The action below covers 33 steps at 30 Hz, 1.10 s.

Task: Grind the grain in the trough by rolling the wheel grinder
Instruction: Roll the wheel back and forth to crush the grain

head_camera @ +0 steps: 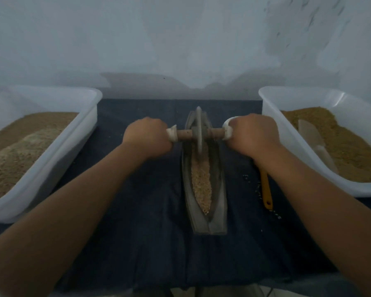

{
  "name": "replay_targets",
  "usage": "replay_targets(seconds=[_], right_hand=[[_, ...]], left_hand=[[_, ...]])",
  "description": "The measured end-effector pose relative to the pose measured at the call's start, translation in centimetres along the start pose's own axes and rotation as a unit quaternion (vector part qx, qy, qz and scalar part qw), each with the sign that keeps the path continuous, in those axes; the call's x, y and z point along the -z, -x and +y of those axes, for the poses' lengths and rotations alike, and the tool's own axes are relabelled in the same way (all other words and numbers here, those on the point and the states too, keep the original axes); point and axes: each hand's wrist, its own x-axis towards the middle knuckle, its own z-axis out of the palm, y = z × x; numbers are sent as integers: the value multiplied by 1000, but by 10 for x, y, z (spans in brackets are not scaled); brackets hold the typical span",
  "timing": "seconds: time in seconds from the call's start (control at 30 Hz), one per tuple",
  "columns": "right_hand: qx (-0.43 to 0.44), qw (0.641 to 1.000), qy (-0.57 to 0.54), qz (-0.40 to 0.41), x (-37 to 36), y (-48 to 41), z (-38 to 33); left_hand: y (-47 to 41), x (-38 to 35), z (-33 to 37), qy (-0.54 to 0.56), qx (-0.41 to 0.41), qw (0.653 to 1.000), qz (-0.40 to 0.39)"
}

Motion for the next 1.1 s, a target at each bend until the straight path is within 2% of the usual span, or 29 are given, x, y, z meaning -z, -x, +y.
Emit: replay_targets(seconds=[0.07, 0.17, 0.23, 0.3, 0.37, 0.5, 0.57, 0.63, 0.73, 0.87, 1.0, 1.1], right_hand=[[-7, 1000, 6, 20, 7, -6, -4], [21, 999, -18, -35, 13, 22, 0], [52, 993, -43, -92, 14, 57, 10], [72, 990, -49, -115, 16, 81, 15], [65, 992, -13, -103, 11, 75, 12], [9, 1000, 0, 5, 5, 18, -1], [-23, 999, 17, 21, 5, -1, -2], [-25, 1000, 14, -6, 8, -5, -2], [9, 995, -24, -95, 14, 19, 1], [58, 979, -73, -179, 28, 82, 11], [60, 992, -35, -106, 19, 54, 3], [11, 999, -27, -40, 12, 13, -3]], left_hand=[[-11, 6, 4, -4, 1, 1000, -14], [22, 3, -2, -16, -36, 999, -30], [66, -3, -10, -32, -90, 995, 36], [96, -4, -16, -39, -125, 987, 92], [91, -8, -17, -45, -115, 988, 93], [15, 3, 1, -25, -29, 999, 19], [-13, 16, 7, -21, -8, 1000, -1], [-15, 22, 11, -20, -12, 1000, -14], [21, 14, 3, -24, -52, 998, -21], [94, 0, -12, -29, -105, 993, 46], [78, -10, -10, 4, -59, 998, 16], [22, -1, 5, -26, -11, 999, 39]])
